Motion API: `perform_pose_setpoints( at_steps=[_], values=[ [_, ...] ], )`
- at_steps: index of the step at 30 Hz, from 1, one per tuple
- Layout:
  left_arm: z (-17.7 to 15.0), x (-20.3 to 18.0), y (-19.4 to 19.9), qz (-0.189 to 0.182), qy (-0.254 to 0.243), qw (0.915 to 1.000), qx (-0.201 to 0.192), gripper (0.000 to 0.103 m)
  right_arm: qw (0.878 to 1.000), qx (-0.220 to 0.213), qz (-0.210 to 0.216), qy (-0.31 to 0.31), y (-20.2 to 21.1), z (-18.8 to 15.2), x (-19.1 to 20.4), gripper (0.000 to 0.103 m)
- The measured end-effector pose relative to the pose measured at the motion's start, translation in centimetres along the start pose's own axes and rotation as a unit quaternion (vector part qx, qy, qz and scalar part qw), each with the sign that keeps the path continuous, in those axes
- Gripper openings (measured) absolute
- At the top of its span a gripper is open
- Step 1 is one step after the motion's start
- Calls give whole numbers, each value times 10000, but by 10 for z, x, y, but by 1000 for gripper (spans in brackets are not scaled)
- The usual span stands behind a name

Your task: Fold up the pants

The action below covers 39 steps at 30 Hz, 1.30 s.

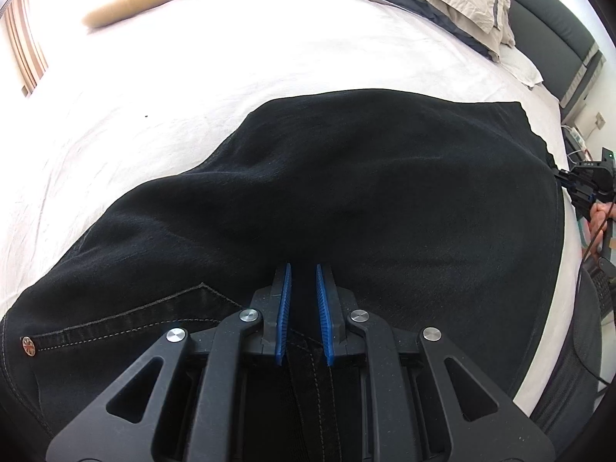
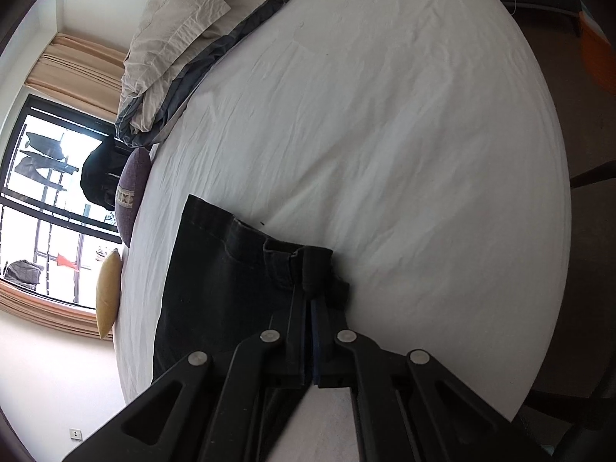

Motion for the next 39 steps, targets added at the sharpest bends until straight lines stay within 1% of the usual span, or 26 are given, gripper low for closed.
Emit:
perform_pose_setpoints(
  at_steps=[4, 6, 8, 9, 11, 13, 14, 16, 17, 18, 20, 21, 22, 23, 24, 25, 26, 28, 29, 30, 31, 33, 34, 36, 38, 39],
  values=[
    [-1, 5, 3, -22, 50, 10000, -24, 15, 9999, 109, 13, 3, 10, -1, -1, 3],
    [-2, 4, 5, 39, 15, 10000, -41, 15, 9999, 108, -60, 11, 20, 1, 1, 15],
    [-1, 1, 8, 134, 5, 9999, -59, 15, 9988, -83, -474, 41, 36, 6, 0, 57],
    [-1, -2, 9, 194, 2, 9998, -72, 15, 9981, -257, -560, 24, 46, 10, 0, 60],
    [3, -11, 12, 323, -2, 9994, -85, 15, 9977, -508, -429, 148, 61, 17, 12, 59],
    [5, -19, 16, 260, 22, 9995, -176, 15, 9966, -576, -149, 576, 67, 19, 39, 59],
    [7, -24, 18, 226, 16, 9995, -224, 15, 9953, -461, 109, 840, 65, 16, 57, 59],
    [8, -30, 17, 201, -20, 9995, -242, 15, 9893, -1, 827, 1201, 49, 2, 89, 59],
    [8, -31, 13, 195, -20, 9996, -190, 15, 9857, 216, 1059, 1291, 40, -7, 99, 59],
    [7, -31, 9, 224, -10, 9997, -105, 15, 9831, 403, 1130, 1381, 31, -16, 105, 59],
    [4, -26, 5, 150, 52, 9998, -127, 15, 9778, 824, 1102, 1583, 8, -33, 106, 59],
    [3, -23, 5, 108, 113, 9998, -139, 15, 9771, 960, 987, 1624, -3, -39, 100, 59],
    [3, -20, 6, 99, 150, 9997, -142, 15, 9786, 1025, 707, 1636, -13, -41, 89, 56],
    [2, -18, 7, 98, 170, 9997, -152, 15, 9810, 997, 527, 1581, -18, -38, 76, 38],
    [2, -15, 8, 93, 180, 9997, -160, 15, 9837, 905, 563, 1447, -19, -32, 63, 27],
    [1, -12, 9, 81, 199, 9996, -172, 15, 9867, 812, 535, 1303, -18, -24, 51, 11],
    [0, -9, 9, 65, 227, 9995, -188, 15, 9908, 690, 369, 1105, -15, -15, 37, 0],
    [-2, -3, 10, 27, 314, 9992, -236, 15, 9945, 409, -89, 965, -3, -2, 25, 1],
    [-1, -2, 11, 39, 338, 9991, -267, 15, 9926, 260, -329, 1138, 4, 1, 32, 8],
    [0, -3, 12, 75, 350, 9989, -302, 15, 9894, 173, -412, 1380, 10, -1, 46, 10],
    [2, -4, 13, 102, 368, 9986, -360, 15, 9863, 177, -264, 1620, 12, -9, 66, 10],
    [4, -6, 18, 68, 403, 9979, -504, 15, 9746, 559, 379, 2137, 6, -43, 120, 14],
    [4, -5, 21, 48, 418, 9975, -572, 15, 9627, 874, 741, 2449, -1, -70, 151, 16],
    [5, -1, 24, 81, 471, 9969, -628, 15, 9259, 1569, 1536, 3074, -15, -136, 214, 25],
    [2, 8, 24, 150, 608, 9963, -595, 15, 8785, 2280, 2224, 3560, -29, -205, 265, 47],
    [0, 15, 25, 136, 696, 9957, -588, 15, 8593, 2547, 2438, 3704, -37, -235, 284, 48]
  ],
)
Point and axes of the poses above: each gripper's, at about its wrist camera, not at the fingertips, and y roughly against the way its jaws point, x to its left, z to its top, the point moved 5 cm from there along -y, roughly the way its jaws point, and after that the axes turned 2 degrees about y, right-handed, at the moved point
